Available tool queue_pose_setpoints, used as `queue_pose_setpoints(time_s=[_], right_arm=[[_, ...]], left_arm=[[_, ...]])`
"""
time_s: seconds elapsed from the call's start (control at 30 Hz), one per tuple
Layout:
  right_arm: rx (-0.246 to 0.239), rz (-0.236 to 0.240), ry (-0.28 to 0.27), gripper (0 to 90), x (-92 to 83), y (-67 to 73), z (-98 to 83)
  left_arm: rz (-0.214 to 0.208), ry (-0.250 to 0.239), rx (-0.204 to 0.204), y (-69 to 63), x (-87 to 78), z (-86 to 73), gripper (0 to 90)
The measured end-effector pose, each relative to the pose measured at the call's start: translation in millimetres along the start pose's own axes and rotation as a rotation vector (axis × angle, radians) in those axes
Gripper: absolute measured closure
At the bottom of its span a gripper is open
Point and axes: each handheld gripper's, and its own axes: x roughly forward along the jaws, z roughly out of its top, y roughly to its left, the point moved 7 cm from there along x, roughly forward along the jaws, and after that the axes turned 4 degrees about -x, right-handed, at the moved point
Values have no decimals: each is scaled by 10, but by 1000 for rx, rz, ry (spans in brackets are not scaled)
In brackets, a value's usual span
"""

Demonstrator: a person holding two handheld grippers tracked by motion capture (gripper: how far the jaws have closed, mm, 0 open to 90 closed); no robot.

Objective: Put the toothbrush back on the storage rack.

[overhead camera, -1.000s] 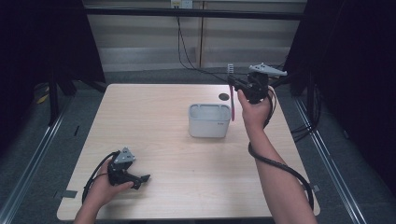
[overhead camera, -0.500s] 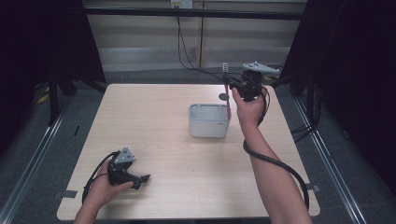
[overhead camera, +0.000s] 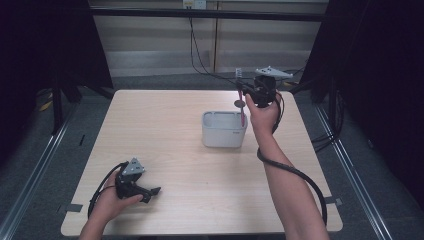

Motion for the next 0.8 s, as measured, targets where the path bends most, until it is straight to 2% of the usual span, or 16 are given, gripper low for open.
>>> queue_pose_setpoints(time_s=[0.8], right_arm=[[-2, 9, -5, 866, 75, -2, -105]], left_arm=[[0, 0, -2, -2, 1, -1, 0]])
